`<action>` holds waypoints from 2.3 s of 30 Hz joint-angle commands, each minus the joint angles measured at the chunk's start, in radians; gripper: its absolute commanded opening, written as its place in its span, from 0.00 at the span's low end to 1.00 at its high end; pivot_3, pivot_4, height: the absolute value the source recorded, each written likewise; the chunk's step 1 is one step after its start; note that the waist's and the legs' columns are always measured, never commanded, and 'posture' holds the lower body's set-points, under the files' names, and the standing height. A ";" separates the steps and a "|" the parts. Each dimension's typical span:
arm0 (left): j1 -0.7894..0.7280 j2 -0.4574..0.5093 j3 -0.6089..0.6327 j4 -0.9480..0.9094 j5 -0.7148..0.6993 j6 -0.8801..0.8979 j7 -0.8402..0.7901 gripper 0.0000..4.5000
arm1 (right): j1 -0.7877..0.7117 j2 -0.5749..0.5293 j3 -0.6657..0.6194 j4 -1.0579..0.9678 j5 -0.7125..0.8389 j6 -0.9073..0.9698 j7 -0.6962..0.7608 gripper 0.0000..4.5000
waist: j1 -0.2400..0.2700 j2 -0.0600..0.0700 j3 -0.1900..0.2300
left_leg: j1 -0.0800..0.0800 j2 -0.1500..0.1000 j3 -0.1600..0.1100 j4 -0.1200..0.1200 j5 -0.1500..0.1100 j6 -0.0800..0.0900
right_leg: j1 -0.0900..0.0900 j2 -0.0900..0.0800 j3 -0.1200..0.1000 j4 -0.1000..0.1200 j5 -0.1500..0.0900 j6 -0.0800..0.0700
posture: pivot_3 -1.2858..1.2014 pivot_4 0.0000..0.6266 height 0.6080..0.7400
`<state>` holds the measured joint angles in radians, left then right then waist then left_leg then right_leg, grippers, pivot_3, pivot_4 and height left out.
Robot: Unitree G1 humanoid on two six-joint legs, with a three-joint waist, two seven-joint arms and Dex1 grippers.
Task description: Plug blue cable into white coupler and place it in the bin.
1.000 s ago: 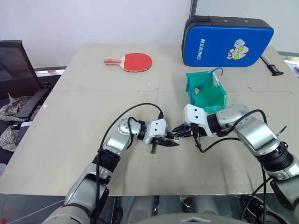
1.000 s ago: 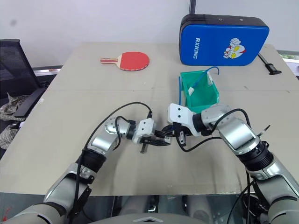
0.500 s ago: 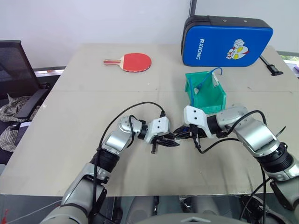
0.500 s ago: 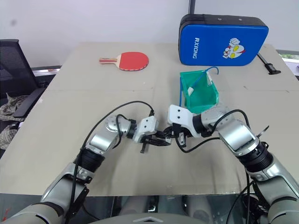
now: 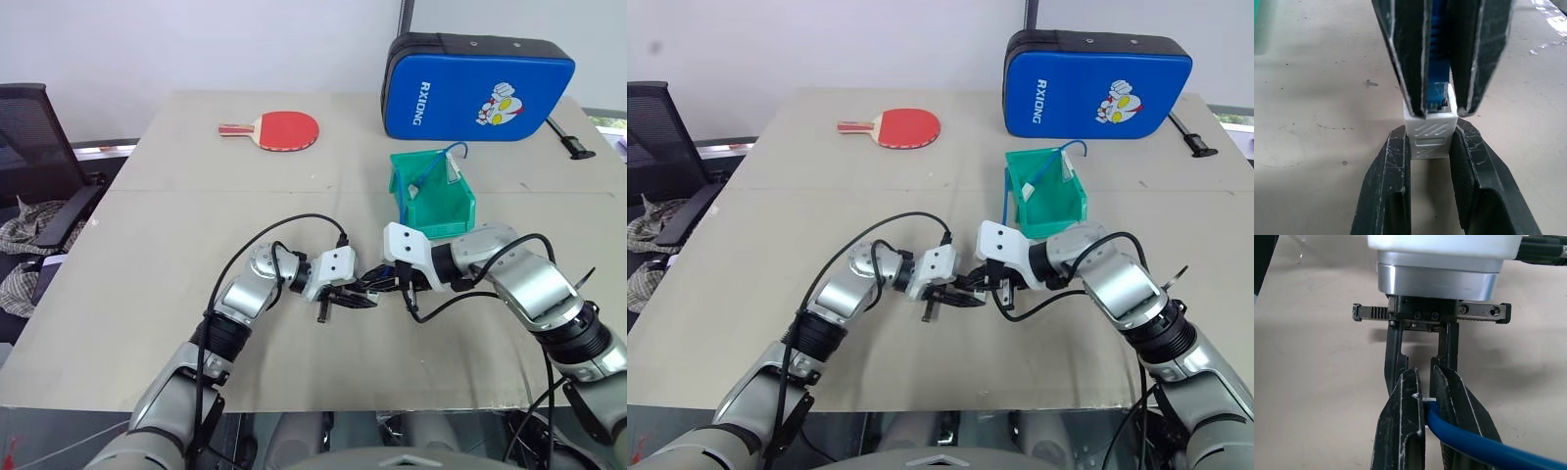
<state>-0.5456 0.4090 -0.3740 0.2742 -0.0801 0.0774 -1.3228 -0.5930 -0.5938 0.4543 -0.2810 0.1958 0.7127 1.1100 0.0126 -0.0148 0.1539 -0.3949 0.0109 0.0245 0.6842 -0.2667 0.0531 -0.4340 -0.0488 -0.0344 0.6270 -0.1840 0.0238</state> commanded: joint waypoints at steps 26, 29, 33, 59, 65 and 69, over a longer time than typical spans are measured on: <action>0.114 0.048 0.082 -0.186 -0.095 0.090 0.057 0.62 | 0.157 0.056 -0.135 0.012 0.061 -0.100 -0.036 0.00 | -0.006 -0.001 -0.007 | 0.011 0.003 0.000 -0.005 0.000 0.000 | 0.008 -0.004 -0.001 -0.001 -0.001 0.001 | 0.52 0.24 0.93; 0.180 0.055 0.149 -0.256 -0.148 0.091 0.110 0.62 | 0.184 0.025 -0.262 -0.100 0.155 -0.035 -0.064 0.00 | 0.000 0.000 -0.006 | 0.005 0.003 0.000 -0.005 0.000 0.000 | 0.001 -0.004 -0.001 -0.001 -0.001 0.001 | 0.52 0.24 0.93; 0.268 0.041 0.239 -0.355 -0.229 0.110 0.183 0.62 | 0.200 -0.002 -0.432 -0.181 0.256 0.037 -0.131 0.00 | 0.002 0.000 -0.003 | -0.005 0.001 0.000 -0.005 0.000 0.000 | -0.006 -0.006 0.001 -0.001 0.003 0.000 | 0.52 0.24 0.93; 0.477 0.009 0.416 -0.667 -0.478 0.200 0.446 0.64 | -0.375 -0.016 -0.474 0.864 0.077 -0.224 -0.208 0.85 | 0.000 0.001 0.007 | -0.004 -0.001 0.007 -0.008 0.000 0.000 | -0.007 -0.002 0.006 -0.003 0.003 -0.001 | 0.52 0.24 0.93; 0.487 -0.006 0.420 -0.678 -0.474 0.164 0.470 0.64 | -0.337 -0.098 -0.509 0.842 0.064 -0.249 -0.174 0.99 | 0.001 0.001 0.007 | -0.004 -0.001 0.008 -0.008 0.000 0.000 | -0.007 -0.002 0.007 -0.003 0.003 0.000 | 0.52 0.24 0.93; 0.491 -0.005 0.423 -0.673 -0.480 0.153 0.473 0.64 | -0.241 -0.164 -0.553 0.748 0.081 -0.259 -0.160 0.99 | 0.002 0.001 0.007 | -0.004 -0.001 0.008 -0.008 0.000 0.000 | -0.007 -0.002 0.007 -0.003 0.003 0.000 | 0.52 0.24 0.93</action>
<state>-0.0544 0.4028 0.0322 -0.3545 -0.5440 0.2534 -0.8496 -0.8355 -0.7340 -0.0578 0.5230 0.2589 0.4710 0.9359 0.0148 -0.0136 0.1611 -0.3992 0.0102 0.0320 0.6758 -0.2669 0.0534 -0.4412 -0.0508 -0.0279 0.6239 -0.1809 0.0236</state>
